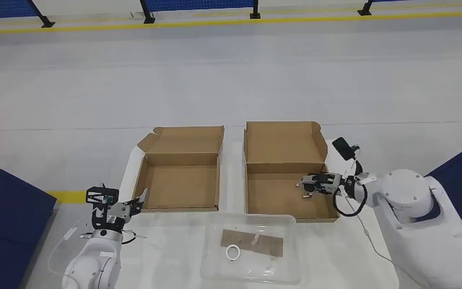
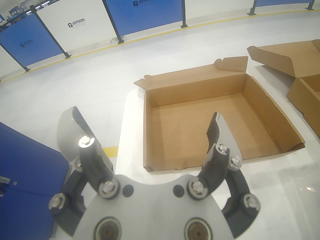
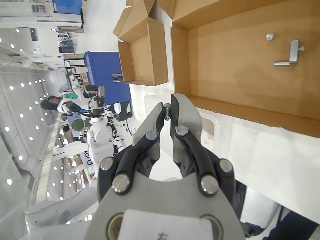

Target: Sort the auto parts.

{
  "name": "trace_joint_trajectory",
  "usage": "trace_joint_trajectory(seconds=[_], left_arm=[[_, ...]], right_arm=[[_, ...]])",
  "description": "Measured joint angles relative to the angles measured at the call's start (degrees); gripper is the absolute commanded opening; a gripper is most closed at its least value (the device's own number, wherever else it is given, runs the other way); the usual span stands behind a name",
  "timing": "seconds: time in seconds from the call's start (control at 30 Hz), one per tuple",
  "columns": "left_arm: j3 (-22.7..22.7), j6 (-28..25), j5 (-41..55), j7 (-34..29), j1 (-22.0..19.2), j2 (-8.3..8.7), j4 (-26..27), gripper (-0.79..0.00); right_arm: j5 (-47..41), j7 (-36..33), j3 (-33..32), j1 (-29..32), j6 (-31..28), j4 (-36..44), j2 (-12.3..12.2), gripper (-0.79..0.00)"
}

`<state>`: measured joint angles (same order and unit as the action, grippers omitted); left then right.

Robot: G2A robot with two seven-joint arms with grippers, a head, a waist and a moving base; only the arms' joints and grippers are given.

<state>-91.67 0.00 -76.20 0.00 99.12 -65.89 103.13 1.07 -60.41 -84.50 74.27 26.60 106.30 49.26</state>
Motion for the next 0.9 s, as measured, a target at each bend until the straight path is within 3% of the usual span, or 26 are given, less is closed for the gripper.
trace_joint_trajectory(seconds=[0.3,0.4,0.67,0.9], left_arm=[[0.0,0.0,0.0,0.0,0.0,0.0,0.0,0.0],[0.0,0.0,0.0,0.0,0.0,0.0,0.0,0.0],[0.0,0.0,0.0,0.0,0.0,0.0,0.0,0.0],[0.0,0.0,0.0,0.0,0.0,0.0,0.0,0.0]], right_arm=[[0.21,0.4,-0.01,0.3,-0.12,0.15,0.01,-0.785],[5.38,2.42,2.32,-0.72,1.55,0.15,-0.06,-0.785],[22.16,2.39,17.04,-13.23,9.63,-5.94,1.32,-0.785],[28.55,1.05,29.77,-23.08,12.97,-15.18,4.28,-0.785]])
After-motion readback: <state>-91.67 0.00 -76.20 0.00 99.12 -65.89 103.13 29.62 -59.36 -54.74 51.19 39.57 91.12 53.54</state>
